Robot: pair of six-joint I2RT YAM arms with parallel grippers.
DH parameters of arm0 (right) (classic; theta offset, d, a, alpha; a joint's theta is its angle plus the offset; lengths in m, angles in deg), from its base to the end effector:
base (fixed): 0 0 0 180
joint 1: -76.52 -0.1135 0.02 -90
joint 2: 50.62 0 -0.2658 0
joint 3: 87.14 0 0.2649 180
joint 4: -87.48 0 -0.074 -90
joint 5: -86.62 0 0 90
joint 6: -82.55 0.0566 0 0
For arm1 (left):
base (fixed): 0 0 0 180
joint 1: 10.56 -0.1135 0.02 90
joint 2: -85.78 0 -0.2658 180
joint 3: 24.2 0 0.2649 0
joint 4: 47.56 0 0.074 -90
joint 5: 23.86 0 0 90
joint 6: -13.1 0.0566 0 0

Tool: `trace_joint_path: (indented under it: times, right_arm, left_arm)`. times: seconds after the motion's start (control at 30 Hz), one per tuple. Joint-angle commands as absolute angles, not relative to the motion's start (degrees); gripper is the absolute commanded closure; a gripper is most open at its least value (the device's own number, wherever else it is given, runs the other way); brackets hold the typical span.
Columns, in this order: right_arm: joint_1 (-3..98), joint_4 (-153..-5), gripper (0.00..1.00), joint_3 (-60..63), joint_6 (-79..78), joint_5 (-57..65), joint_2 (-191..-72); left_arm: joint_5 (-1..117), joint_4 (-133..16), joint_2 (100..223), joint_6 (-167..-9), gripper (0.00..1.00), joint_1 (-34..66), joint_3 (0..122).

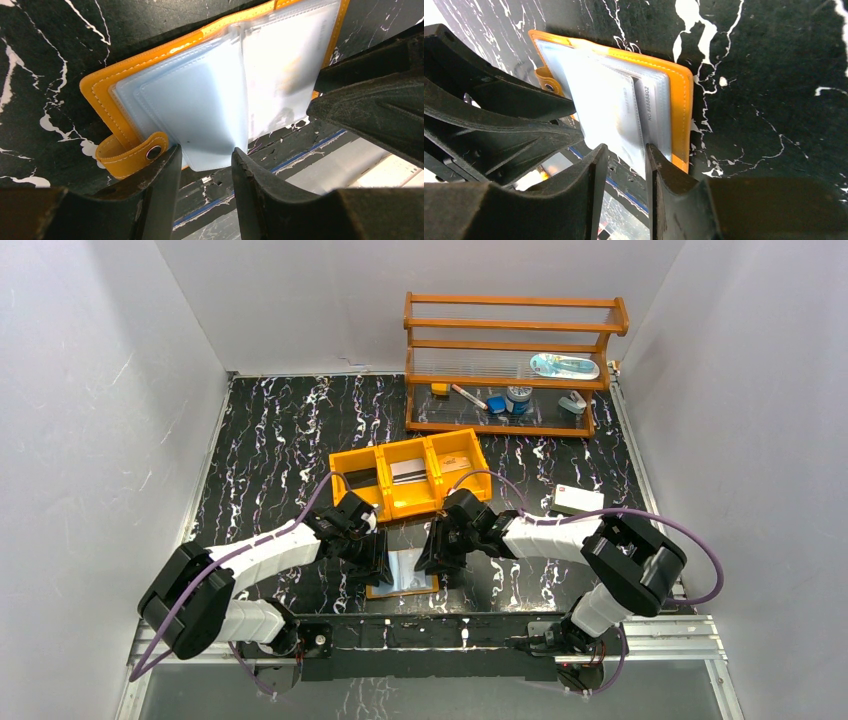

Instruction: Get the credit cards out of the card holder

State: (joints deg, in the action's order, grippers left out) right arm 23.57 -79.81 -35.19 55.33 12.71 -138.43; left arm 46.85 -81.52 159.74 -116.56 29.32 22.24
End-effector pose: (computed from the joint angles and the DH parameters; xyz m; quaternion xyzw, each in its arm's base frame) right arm 0.1739 0.2565 0.1277 0.0300 0.9270 0.3662 0.0754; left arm 0.1740 -0.1697 0.1346 0.0431 0.9554 -0.2802 0.0828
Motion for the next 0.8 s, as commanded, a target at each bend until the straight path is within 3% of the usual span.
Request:
trace_joint_path:
  times: [0.0,0.27,0.43,0.77]
  right_arm:
    - [23.35,-83.17,0.59,-33.38,54.95,14.20,-137.89]
    - [23.17,-79.06,0.66,-31.56,54.42,12.55,-136.78]
    - [22.48,-72.06,0.63,-28.08,52.46,8.45,-136.04]
    - [22.12,-77.87,0.65,-27.58,52.67,13.84,-134.40]
  left_arm:
    - [47.07,-82.53,161.16,-116.24,0.60,29.43,21.37]
    - [47.06,-82.42,161.06,-116.28,0.60,29.38,21.17]
    - [47.04,-82.36,161.27,-116.20,0.60,29.36,21.48]
    - [47.40,-82.37,160.66,-116.45,0.61,29.44,21.38]
